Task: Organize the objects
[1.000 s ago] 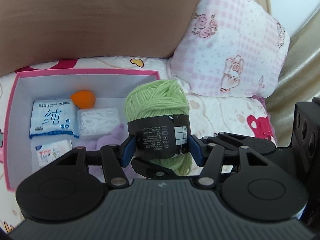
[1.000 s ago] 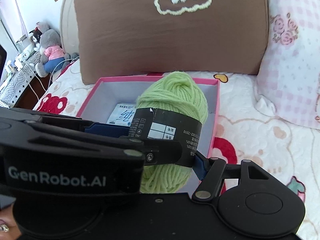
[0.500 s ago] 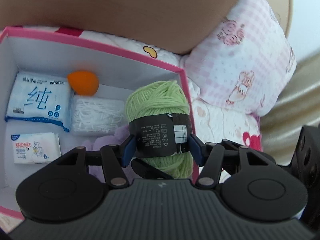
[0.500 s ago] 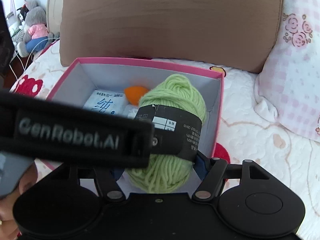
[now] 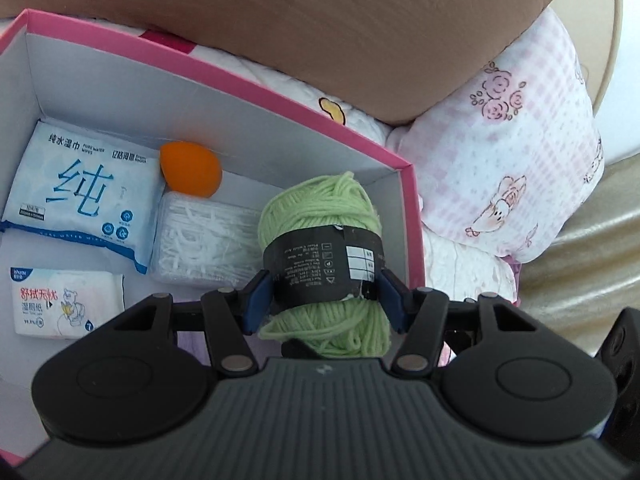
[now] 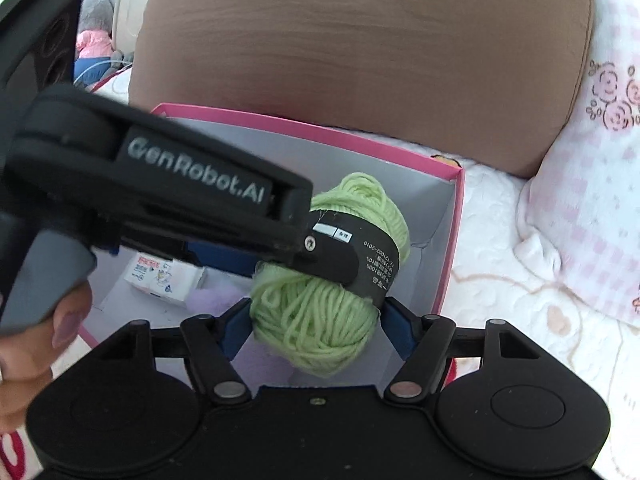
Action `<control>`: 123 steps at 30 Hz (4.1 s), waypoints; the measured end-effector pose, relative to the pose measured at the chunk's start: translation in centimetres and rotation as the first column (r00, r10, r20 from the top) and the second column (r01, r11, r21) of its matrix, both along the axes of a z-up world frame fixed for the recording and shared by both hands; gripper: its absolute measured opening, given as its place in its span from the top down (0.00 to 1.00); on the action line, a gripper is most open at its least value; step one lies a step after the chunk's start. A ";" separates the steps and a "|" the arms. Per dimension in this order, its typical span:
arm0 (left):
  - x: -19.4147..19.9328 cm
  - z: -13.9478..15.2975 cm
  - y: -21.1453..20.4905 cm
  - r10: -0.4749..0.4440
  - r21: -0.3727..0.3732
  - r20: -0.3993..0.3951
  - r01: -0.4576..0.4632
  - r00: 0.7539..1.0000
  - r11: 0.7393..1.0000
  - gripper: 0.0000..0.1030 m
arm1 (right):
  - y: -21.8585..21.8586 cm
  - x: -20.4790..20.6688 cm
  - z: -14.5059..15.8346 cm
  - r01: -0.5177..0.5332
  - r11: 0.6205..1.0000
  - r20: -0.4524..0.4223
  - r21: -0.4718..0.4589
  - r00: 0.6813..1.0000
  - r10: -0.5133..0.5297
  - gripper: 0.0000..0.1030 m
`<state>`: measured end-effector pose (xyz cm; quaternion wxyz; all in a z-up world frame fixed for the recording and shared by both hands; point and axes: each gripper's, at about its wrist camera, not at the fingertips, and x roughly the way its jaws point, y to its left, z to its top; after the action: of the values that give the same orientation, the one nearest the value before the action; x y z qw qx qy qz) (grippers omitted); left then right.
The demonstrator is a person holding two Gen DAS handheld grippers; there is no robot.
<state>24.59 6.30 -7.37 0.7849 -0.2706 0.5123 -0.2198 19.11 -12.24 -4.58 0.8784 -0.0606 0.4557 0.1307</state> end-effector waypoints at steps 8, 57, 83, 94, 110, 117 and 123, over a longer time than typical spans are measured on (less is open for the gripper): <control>-0.1 -0.3 0.2 0.027 -0.007 -0.034 -0.027 0.999 1.000 0.45 | 0.7 -1.1 0.2 -0.054 0.997 -0.011 -0.047 0.999 0.054 0.27; -7.5 6.5 -4.0 -0.064 0.454 0.051 0.034 0.997 0.890 0.40 | -5.2 -10.8 5.0 0.010 0.986 0.161 0.165 0.986 -0.037 0.60; -21.2 13.3 -0.4 -0.042 0.485 0.189 -0.056 0.981 0.873 0.32 | -4.8 -17.6 9.7 0.078 0.979 0.150 0.186 0.983 -0.107 0.40; -25.0 13.3 0.9 -0.003 0.459 0.195 -0.089 0.981 0.884 0.24 | -5.3 -20.8 10.0 0.149 0.978 0.166 0.148 0.971 -0.173 0.12; -26.8 13.7 1.5 0.023 0.500 0.200 -0.122 0.979 0.857 0.00 | -5.9 -21.2 9.8 0.251 0.965 0.090 0.075 0.962 -0.257 0.06; -27.1 13.9 1.2 0.022 0.507 0.175 -0.109 0.984 0.855 0.00 | -6.7 -21.4 9.8 0.290 0.953 0.076 0.085 0.952 -0.296 0.06; -27.2 13.7 0.8 0.021 0.544 0.163 -0.108 0.986 0.832 0.00 | -7.3 -21.7 9.8 0.314 0.946 0.065 0.084 0.945 -0.320 0.06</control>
<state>-2.64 7.07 6.35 0.8727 -0.0333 0.4840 -0.0562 -2.63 -19.55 5.26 0.9067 0.0400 0.4199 0.0017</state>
